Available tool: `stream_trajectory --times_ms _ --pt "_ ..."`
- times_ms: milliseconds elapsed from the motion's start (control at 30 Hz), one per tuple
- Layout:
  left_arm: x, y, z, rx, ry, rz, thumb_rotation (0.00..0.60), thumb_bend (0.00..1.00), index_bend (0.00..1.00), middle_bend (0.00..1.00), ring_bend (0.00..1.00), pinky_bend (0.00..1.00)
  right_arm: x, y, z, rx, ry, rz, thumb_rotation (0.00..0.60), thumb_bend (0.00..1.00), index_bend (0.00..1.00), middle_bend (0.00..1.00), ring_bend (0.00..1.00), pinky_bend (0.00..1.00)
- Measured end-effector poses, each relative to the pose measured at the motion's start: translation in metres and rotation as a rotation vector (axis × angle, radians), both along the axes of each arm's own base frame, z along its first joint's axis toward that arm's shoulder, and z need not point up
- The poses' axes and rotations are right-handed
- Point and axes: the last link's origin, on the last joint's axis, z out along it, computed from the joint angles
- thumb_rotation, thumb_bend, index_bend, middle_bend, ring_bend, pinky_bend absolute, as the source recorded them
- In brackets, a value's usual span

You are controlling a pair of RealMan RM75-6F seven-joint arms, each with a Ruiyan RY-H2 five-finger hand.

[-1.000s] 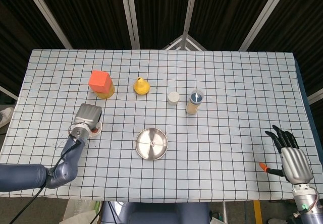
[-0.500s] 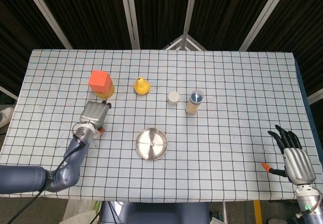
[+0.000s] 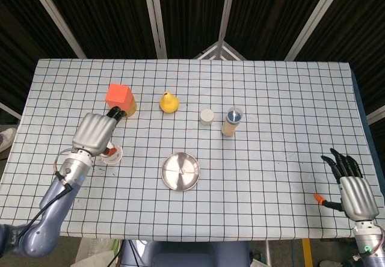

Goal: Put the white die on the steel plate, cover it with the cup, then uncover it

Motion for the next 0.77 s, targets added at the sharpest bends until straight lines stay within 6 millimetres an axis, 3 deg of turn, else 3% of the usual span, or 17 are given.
stream_trajectory --times_ms 133,267,333,433,567,767 --pt "-0.017 -0.027 0.025 0.063 -0.014 -0.042 0.600 0.19 0.24 0.19 0.63 0.74 0.002 0.001 -0.001 -0.003 0.002 0.001 0.600 0.17 0.16 0.03 0.09 0.00" --pt "-0.048 -0.057 0.043 0.136 -0.017 -0.072 0.600 0.19 0.25 0.21 0.63 0.72 0.001 0.001 -0.003 -0.003 0.018 -0.007 0.600 0.17 0.16 0.03 0.09 0.00" --pt "-0.064 -0.070 0.049 0.174 -0.027 -0.075 0.600 0.19 0.26 0.22 0.58 0.66 0.002 0.000 -0.003 -0.009 0.028 -0.007 0.600 0.17 0.16 0.03 0.09 0.00" --pt "-0.105 -0.103 0.060 0.270 -0.062 -0.066 0.600 0.19 0.26 0.21 0.45 0.53 0.004 0.000 -0.003 -0.024 0.034 0.000 0.600 0.17 0.16 0.03 0.09 0.00" --pt "-0.155 -0.142 0.061 0.360 -0.081 -0.031 0.600 0.19 0.27 0.21 0.33 0.40 0.009 0.001 -0.002 -0.040 0.034 0.016 0.600 0.17 0.16 0.03 0.09 0.00" --pt "-0.192 -0.176 0.051 0.406 -0.108 0.003 0.600 0.19 0.27 0.20 0.21 0.25 0.010 0.002 -0.004 -0.041 0.060 0.020 0.600 0.17 0.16 0.03 0.09 0.00"
